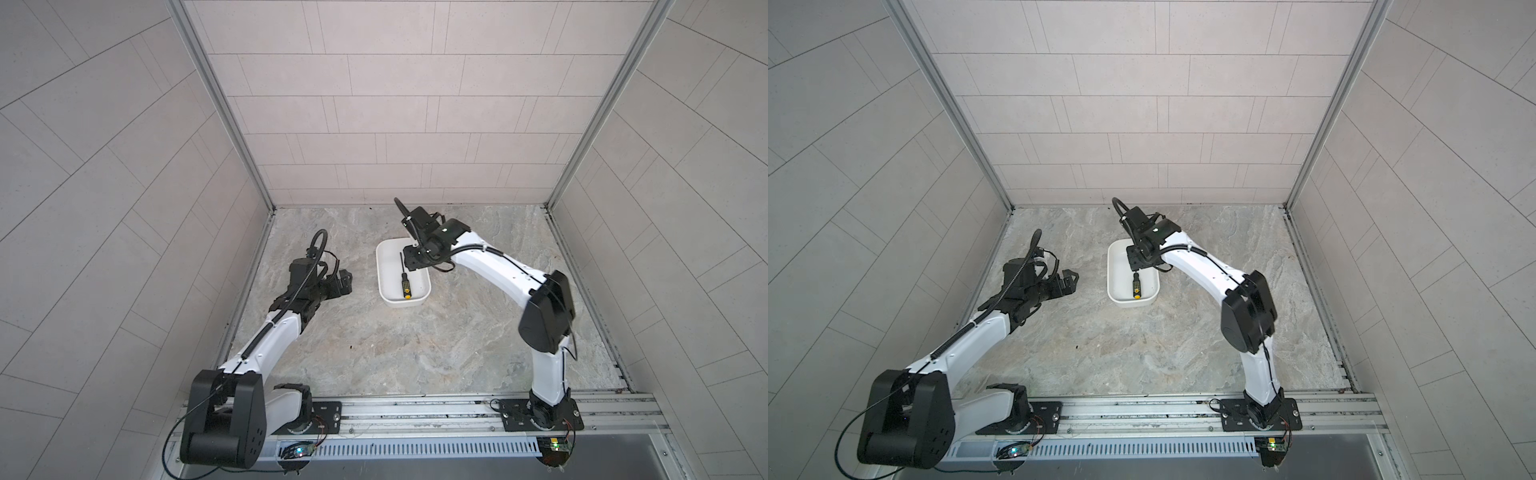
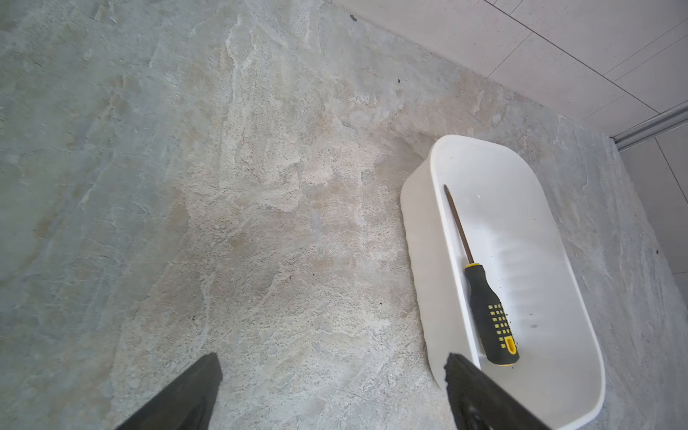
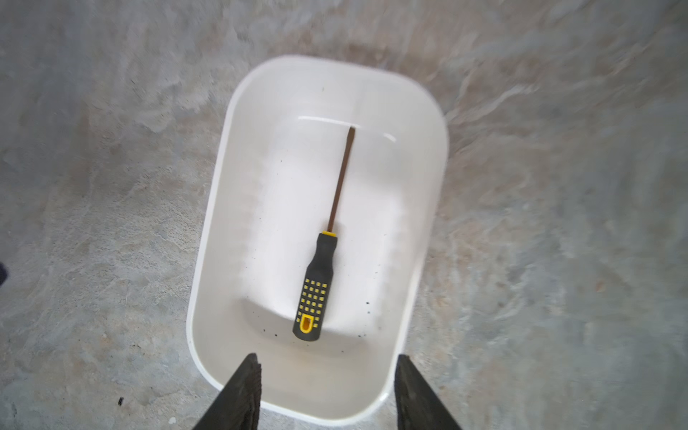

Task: Put the screwdriver in the bin
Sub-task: Reset both arms

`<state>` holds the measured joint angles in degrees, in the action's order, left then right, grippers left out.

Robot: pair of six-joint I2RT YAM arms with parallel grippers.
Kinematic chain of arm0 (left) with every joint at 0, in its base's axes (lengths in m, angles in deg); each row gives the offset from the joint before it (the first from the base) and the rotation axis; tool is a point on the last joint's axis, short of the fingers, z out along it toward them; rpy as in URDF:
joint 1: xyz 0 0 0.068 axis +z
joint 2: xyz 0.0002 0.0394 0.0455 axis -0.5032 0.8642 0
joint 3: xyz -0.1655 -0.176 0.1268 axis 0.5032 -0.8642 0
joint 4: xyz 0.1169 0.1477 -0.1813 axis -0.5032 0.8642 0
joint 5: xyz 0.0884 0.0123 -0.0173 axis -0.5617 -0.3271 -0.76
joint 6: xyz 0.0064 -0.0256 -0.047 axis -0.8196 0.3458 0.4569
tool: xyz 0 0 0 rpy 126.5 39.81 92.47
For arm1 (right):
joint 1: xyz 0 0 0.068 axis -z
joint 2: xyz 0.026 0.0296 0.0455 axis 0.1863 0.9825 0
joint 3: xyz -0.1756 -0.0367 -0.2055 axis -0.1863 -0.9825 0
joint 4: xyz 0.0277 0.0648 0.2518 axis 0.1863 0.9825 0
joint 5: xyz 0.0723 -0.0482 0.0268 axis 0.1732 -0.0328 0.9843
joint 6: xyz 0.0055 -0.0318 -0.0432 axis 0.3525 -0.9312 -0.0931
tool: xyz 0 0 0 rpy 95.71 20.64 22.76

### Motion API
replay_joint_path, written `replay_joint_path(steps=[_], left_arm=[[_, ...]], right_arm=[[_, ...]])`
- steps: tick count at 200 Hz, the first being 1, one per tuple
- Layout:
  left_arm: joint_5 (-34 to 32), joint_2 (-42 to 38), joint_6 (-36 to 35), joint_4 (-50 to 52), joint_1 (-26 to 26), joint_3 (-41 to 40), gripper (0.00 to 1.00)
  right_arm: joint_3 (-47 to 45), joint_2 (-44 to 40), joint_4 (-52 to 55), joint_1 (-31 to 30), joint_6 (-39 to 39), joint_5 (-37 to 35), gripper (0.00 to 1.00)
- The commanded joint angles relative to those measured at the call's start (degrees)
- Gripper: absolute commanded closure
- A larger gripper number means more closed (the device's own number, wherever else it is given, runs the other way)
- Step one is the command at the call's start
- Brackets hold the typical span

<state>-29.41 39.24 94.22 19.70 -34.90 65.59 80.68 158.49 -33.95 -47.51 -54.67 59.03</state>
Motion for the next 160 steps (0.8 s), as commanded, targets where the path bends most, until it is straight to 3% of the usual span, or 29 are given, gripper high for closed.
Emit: replay_joint_path(steps=[1, 38, 67, 122, 160], left_arm=[[-2.9, -1.1, -1.7, -1.4, -0.3, -0.8, 0.00], [-10.4, -4.4, -4.4, -4.2, -0.3, -2.4, 0.00], [-17.1, -6.2, -7.0, -8.0, -0.3, -3.9, 0.00], [-20.8, -1.5, -12.5, -19.5, -0.2, -6.8, 0.00], [-21.9, 3.4, -13.8, -24.8, 0.0, -6.8, 0.00]], right_arm=[[-10.3, -10.1, -7.4, 3.4, -11.9, -1.4, 0.45], [-34.8, -26.9, -28.2, 14.0, -17.1, -1.0, 0.45], [-49.6, -34.4, -39.1, 24.2, -16.8, -0.9, 0.44], [-72.9, -42.3, -63.3, 34.1, -16.8, -7.5, 0.44], [-80.1, -39.9, -77.6, 35.8, -17.2, -11.5, 0.44]])
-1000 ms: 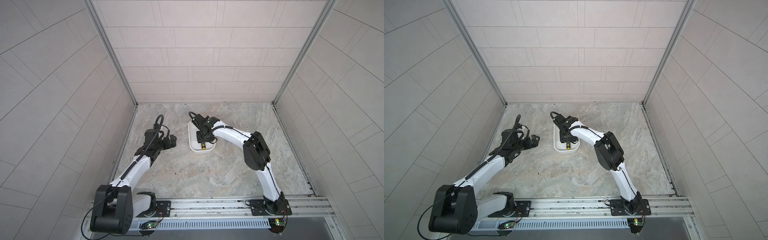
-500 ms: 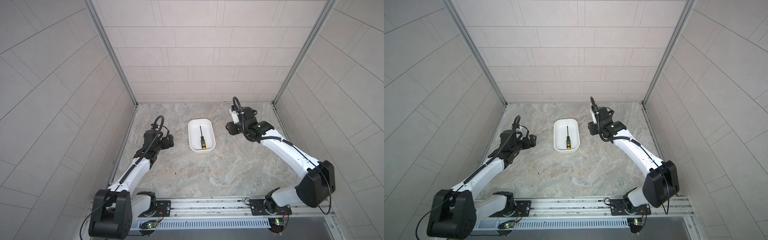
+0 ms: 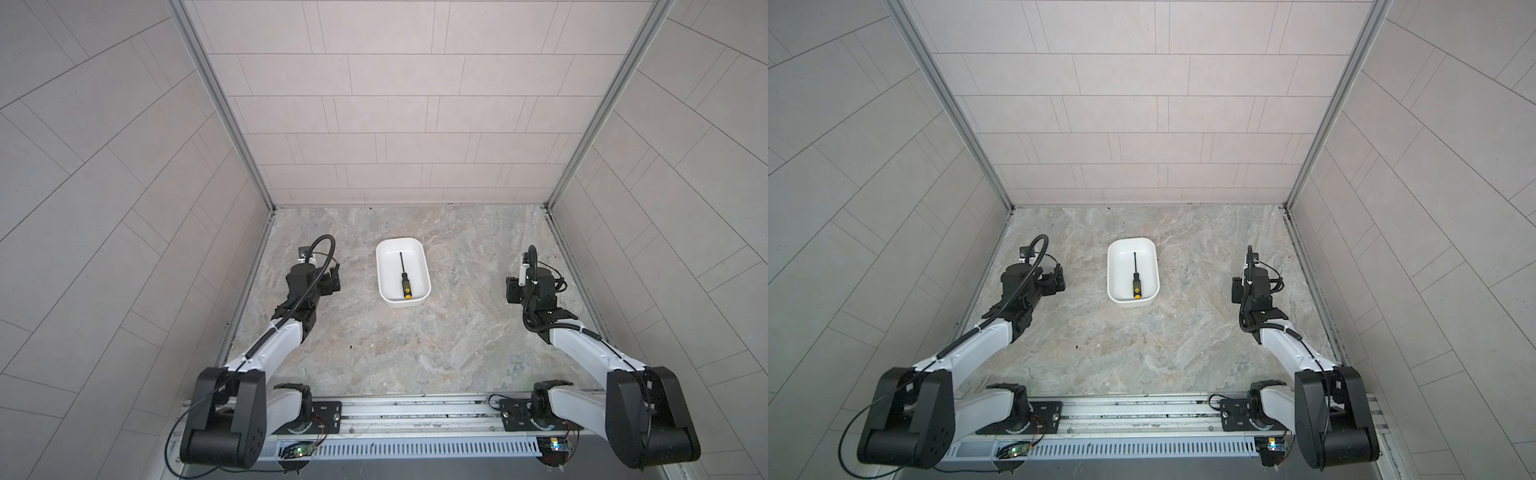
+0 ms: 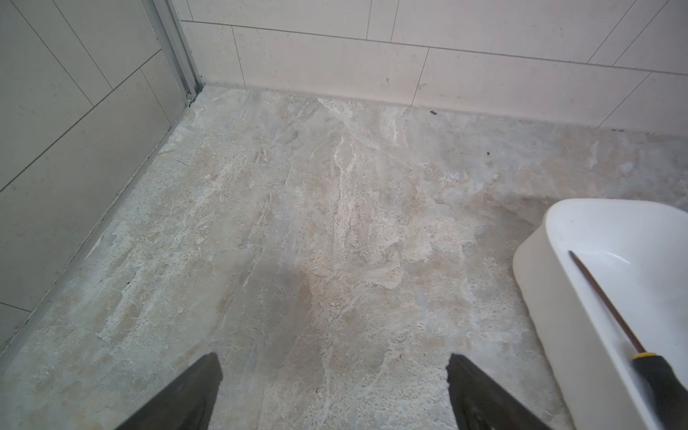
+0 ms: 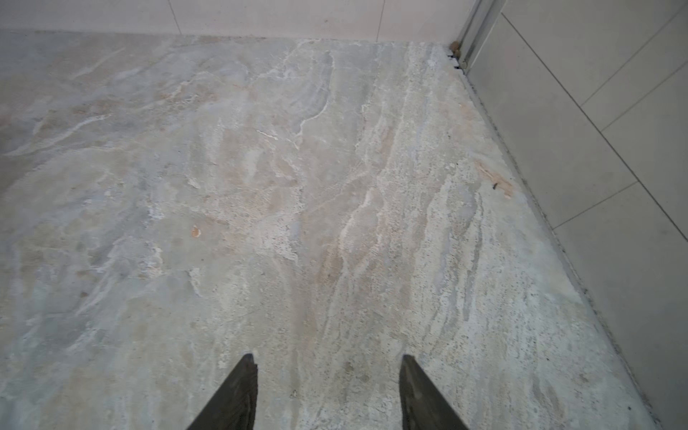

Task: Put the screwdriver in the bin
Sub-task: Reset both arms

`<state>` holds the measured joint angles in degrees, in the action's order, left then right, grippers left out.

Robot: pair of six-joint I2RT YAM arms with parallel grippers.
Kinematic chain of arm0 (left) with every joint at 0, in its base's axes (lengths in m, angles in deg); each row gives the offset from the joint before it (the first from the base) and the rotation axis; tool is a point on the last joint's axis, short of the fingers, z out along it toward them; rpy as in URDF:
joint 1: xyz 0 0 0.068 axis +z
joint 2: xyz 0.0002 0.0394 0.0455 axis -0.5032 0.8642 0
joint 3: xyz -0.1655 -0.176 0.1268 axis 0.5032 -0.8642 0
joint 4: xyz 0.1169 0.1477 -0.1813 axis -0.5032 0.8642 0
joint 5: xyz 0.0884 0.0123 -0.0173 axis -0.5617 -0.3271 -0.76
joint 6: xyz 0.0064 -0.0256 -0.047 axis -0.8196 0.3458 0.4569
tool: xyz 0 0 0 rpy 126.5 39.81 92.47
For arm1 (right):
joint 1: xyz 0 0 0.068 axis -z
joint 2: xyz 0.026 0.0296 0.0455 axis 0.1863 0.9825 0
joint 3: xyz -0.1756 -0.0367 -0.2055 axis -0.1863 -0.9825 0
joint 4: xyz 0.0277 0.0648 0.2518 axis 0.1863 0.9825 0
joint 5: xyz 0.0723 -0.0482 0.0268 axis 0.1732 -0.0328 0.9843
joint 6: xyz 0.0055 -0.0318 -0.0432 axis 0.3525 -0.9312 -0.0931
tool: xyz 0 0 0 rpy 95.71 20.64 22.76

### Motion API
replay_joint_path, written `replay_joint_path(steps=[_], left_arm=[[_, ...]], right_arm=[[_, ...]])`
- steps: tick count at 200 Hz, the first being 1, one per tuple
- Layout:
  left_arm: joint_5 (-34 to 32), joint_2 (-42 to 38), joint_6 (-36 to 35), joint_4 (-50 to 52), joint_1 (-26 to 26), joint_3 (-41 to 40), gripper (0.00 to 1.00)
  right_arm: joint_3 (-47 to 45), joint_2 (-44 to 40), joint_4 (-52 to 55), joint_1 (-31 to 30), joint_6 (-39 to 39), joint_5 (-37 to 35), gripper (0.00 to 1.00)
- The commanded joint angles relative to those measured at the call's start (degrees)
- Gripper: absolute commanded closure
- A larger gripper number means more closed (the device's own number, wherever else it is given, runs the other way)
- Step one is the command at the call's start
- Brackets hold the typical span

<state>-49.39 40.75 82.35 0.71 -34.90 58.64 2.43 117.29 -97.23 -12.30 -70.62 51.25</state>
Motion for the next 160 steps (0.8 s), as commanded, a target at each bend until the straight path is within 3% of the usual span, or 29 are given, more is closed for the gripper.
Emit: replay_joint_path(steps=[1, 47, 83, 142, 160], left_arm=[[-1.8, 2.0, -1.9, -5.6, 0.1, 0.2, 0.00], [1.2, 1.4, -3.0, -6.9, 0.6, -0.9, 0.00], [-1.7, 2.0, -5.4, -9.4, 0.8, -2.9, 0.00], [-2.9, 8.5, -7.0, -13.4, 1.1, -1.7, 0.00], [-3.9, 11.7, -7.2, -19.2, 1.4, -3.0, 0.00]], right_arm=[[-1.9, 1.5, -14.5, 0.7, -1.2, -3.7, 0.44], [-0.9, 12.1, -22.6, 1.2, -0.3, -4.1, 0.45], [-0.6, 18.3, -27.5, 1.0, -0.5, -4.7, 0.45], [0.3, 19.4, -26.8, 0.0, -1.4, -5.8, 0.44], [0.5, 19.5, -26.7, -0.3, -1.5, -6.3, 0.43]])
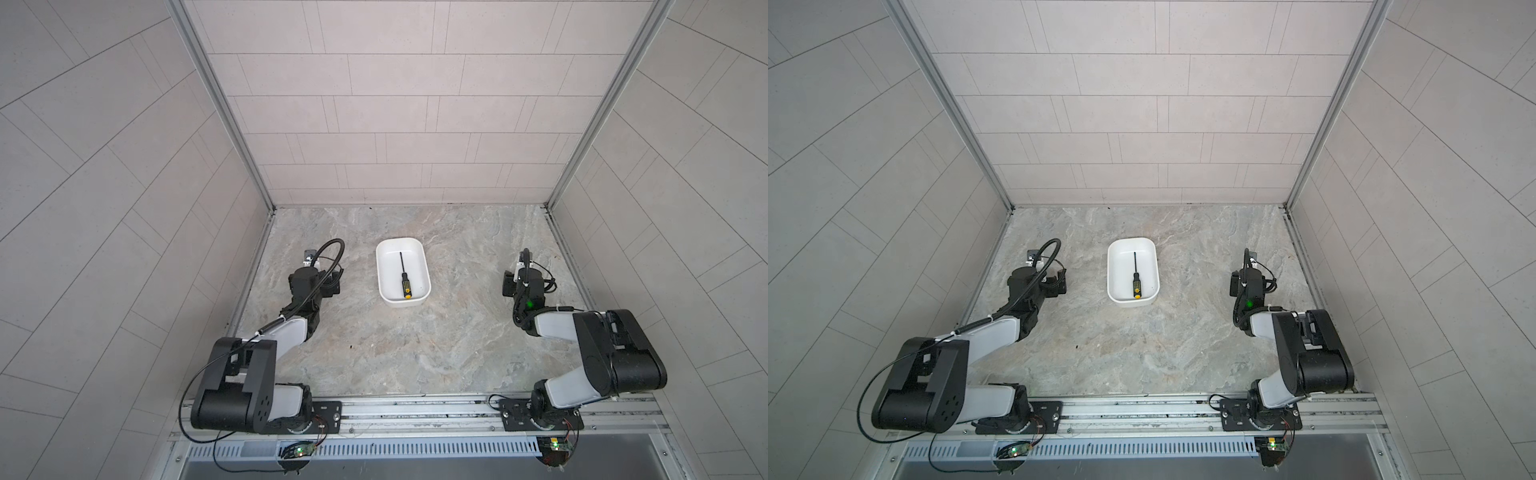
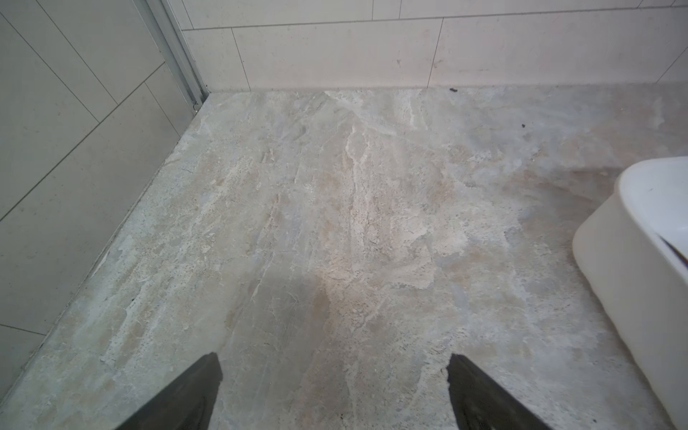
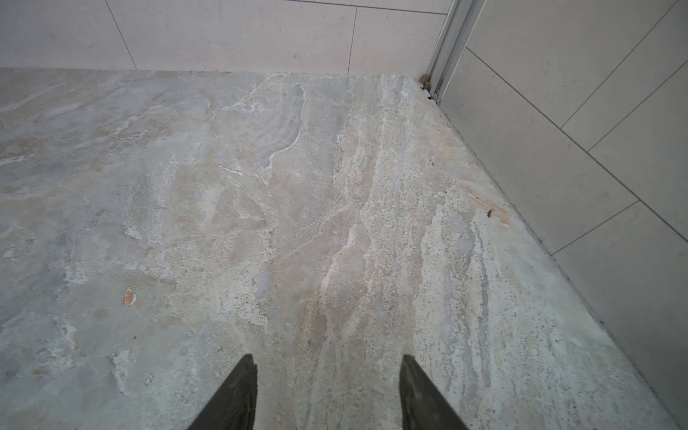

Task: Put the screwdriver in the bin
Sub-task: Reset both arms

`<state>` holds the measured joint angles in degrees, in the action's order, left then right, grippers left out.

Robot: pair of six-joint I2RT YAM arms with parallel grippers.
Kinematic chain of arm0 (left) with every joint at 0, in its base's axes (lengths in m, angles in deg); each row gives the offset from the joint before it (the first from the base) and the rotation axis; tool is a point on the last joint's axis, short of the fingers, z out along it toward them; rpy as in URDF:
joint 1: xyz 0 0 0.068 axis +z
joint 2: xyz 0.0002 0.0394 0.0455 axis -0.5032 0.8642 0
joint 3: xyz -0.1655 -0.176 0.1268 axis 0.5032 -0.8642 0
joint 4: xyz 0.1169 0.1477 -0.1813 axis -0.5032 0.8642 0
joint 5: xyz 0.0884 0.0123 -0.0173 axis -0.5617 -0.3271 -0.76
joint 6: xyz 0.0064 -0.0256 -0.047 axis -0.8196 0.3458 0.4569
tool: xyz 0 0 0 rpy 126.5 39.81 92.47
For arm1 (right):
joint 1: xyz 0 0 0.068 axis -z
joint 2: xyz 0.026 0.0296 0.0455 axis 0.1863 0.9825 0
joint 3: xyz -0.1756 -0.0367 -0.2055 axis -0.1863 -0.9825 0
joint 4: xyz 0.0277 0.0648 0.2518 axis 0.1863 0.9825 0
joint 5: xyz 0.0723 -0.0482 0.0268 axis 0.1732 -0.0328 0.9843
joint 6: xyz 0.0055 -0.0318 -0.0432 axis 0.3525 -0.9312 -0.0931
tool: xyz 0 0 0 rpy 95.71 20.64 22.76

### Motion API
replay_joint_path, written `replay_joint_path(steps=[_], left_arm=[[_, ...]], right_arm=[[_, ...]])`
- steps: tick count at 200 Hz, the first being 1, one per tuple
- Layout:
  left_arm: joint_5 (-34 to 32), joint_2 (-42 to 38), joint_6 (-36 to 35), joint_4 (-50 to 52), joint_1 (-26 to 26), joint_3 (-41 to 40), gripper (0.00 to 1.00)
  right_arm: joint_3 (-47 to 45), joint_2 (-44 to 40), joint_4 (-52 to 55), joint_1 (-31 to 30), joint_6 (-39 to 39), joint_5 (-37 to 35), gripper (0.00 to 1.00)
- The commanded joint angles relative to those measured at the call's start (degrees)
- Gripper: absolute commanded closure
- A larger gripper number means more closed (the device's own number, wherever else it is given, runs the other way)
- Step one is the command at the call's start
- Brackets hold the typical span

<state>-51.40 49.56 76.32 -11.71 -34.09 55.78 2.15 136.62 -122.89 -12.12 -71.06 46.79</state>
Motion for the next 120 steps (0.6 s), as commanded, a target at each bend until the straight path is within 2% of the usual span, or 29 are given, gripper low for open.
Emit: replay_joint_path(steps=[1, 17, 43, 120], left_arm=[[-1.9, 3.1, -1.1, -7.1, 0.6, -0.2, 0.00], [-2.3, 6.1, -0.7, -10.9, 1.0, -0.8, 0.00], [-1.4, 9.5, -0.4, -10.8, 1.6, 0.9, 0.00], [-0.1, 10.8, 0.4, -8.6, 2.9, 2.4, 0.00]], right_arm=[[0.8, 0.2, -1.0, -0.5, -1.1, -1.8, 0.43], [0.8, 0.2, -1.0, -0.6, -1.1, -2.0, 0.43], [0.9, 0.2, -0.9, -0.8, -1.3, -2.5, 0.43], [1.1, 0.5, -0.7, -2.4, -2.2, -5.1, 0.39]])
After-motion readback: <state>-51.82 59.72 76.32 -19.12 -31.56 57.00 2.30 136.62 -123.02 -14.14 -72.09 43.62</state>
